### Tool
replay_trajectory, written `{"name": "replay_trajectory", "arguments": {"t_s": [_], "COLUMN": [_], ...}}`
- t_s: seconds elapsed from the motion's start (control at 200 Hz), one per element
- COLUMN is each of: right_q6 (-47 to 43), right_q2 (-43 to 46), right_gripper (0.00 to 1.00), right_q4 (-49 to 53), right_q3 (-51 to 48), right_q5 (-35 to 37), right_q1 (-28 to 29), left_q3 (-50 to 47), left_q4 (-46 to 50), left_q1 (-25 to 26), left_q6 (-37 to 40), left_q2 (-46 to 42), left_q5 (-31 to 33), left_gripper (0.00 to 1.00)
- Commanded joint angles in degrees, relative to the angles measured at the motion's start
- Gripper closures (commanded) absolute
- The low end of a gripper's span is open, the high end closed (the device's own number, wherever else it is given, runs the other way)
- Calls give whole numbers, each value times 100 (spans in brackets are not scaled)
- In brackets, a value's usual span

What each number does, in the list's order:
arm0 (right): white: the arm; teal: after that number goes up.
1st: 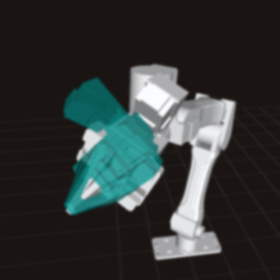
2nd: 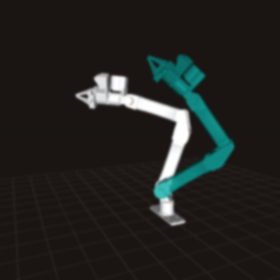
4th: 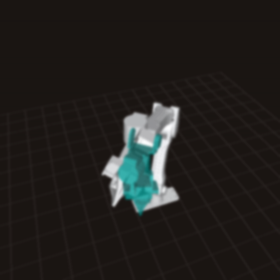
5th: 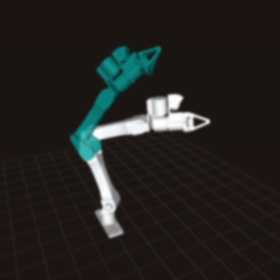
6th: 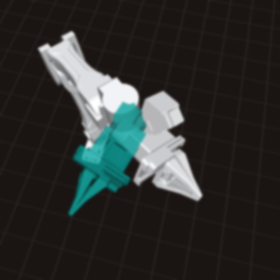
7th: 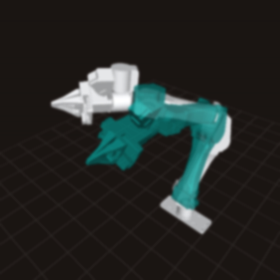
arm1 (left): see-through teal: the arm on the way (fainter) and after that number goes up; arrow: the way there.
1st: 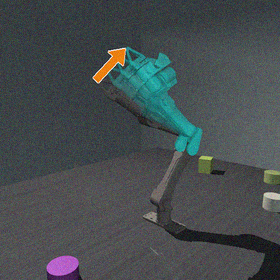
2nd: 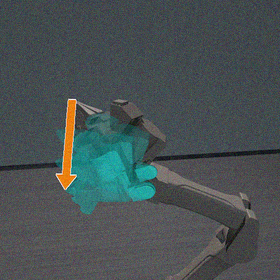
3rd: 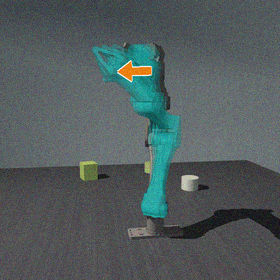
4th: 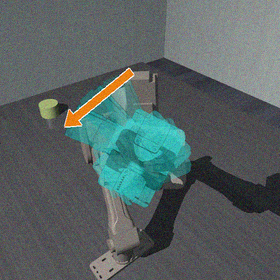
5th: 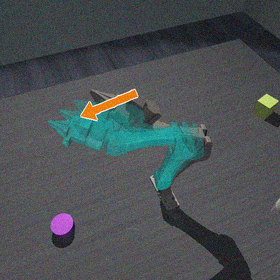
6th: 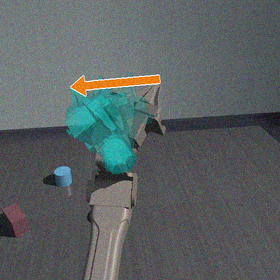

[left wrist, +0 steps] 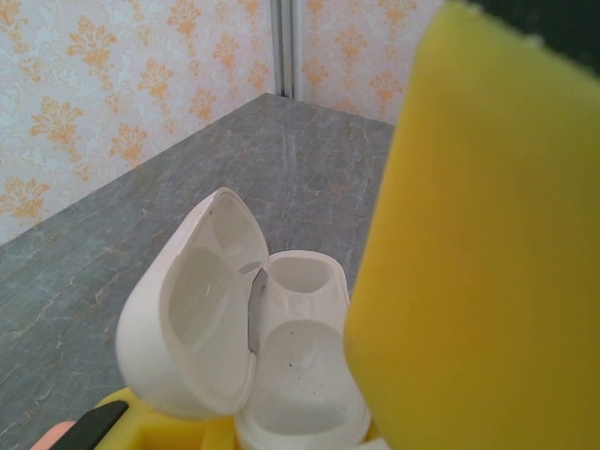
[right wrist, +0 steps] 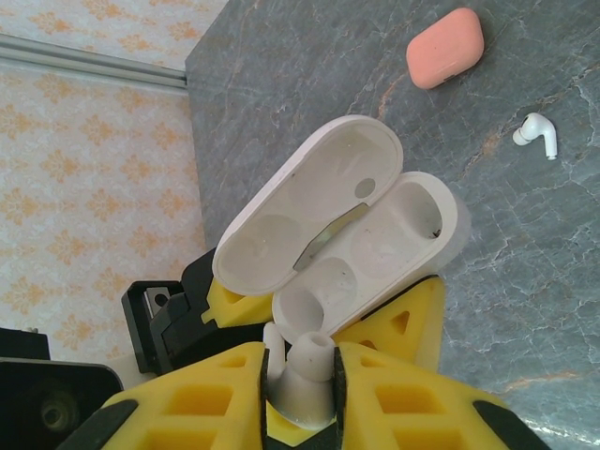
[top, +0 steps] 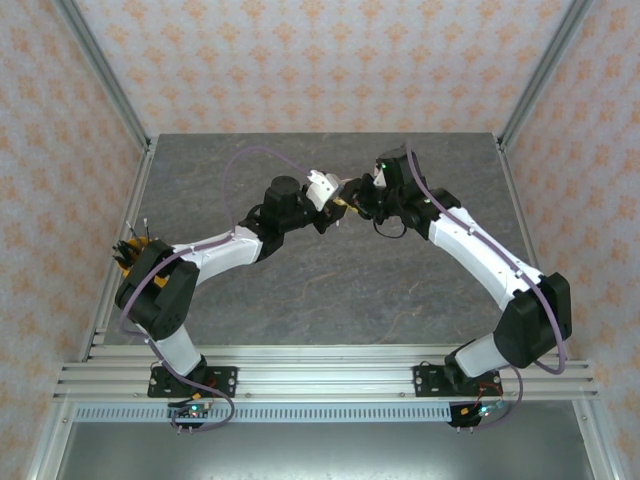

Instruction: Insert the wireless bluetooth earbuds into the charging case

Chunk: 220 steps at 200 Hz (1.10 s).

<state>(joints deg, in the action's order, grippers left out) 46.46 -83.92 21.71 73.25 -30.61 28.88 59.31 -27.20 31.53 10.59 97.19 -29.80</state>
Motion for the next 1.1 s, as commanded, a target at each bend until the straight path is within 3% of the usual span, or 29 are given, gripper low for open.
{"name": "replay_trajectory", "arguments": {"t_s": [0.0,1.096], "right_q6": [3,161], "right_q2": [155,513], "right_gripper": [77,82], "right_q4": [325,342], "right_q3": [137,128], "right_q5": [-10,93], "right_q1": [118,-304], "left_q3": [263,134], "left_q4": [-366,-451], "left_q1": [42,44], "left_q6": [7,-48], "left_q2": [11,40], "left_q5": [-34,-105], "left_gripper": [100,100]}}
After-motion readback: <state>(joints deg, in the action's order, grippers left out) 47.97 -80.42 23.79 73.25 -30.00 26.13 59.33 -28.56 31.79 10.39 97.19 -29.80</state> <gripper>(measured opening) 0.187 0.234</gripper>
